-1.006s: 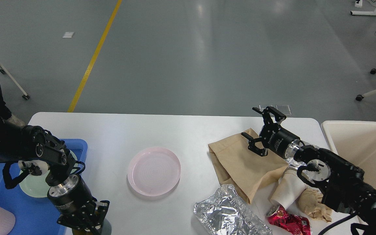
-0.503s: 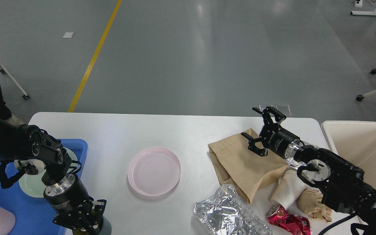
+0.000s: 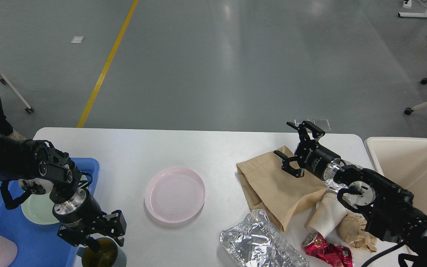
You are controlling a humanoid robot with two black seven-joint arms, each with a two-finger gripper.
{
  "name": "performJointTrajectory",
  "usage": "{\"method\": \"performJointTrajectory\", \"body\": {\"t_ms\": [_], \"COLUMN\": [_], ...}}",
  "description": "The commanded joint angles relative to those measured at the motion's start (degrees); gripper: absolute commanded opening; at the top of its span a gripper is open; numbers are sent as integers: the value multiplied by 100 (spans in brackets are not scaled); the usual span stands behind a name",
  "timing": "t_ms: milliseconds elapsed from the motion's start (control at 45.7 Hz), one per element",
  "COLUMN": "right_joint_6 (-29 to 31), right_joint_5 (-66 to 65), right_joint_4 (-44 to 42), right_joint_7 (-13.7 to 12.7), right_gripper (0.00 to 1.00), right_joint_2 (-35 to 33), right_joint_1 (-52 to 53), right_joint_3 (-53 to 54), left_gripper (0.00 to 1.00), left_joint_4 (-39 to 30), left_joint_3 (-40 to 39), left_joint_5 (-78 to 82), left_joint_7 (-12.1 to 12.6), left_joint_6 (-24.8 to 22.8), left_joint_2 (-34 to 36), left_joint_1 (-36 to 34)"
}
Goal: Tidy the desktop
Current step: 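Grasp the olive cup with the left gripper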
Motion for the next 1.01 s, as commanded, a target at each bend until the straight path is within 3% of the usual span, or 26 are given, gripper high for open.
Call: {"method": "performJointTrajectory", "body": {"t_ms": [0, 350, 438, 525, 591, 985], "right_joint_6": [0, 0, 0, 0, 0, 0], "right_joint_5": [0, 0, 0, 0, 0, 0], "right_joint_4": [0, 0, 0, 0, 0, 0], "right_joint_7": [0, 0, 0, 0, 0, 0], "right_gripper": [100, 100, 100, 100, 100, 100], "right_joint_2": [0, 0, 0, 0, 0, 0], "right_joint_1": [0, 0, 0, 0, 0, 0], "right_joint_3": [2, 2, 2, -7, 2, 2], "left_gripper": [66, 64, 44, 15, 0, 0], "left_joint_4": [43, 105, 105, 105, 105, 114], "left_joint_3": [-17, -78, -78, -43, -25, 10], "left_joint_5": [5, 14, 14, 22, 22, 22], "left_joint_7": [0, -27, -18, 0, 0, 0], "left_joint_6": [583, 618, 496, 4, -348, -533], "left_joint_2": [-33, -130, -130, -130, -121, -121], "left_joint_1": [106, 195, 186, 168, 151, 124]}}
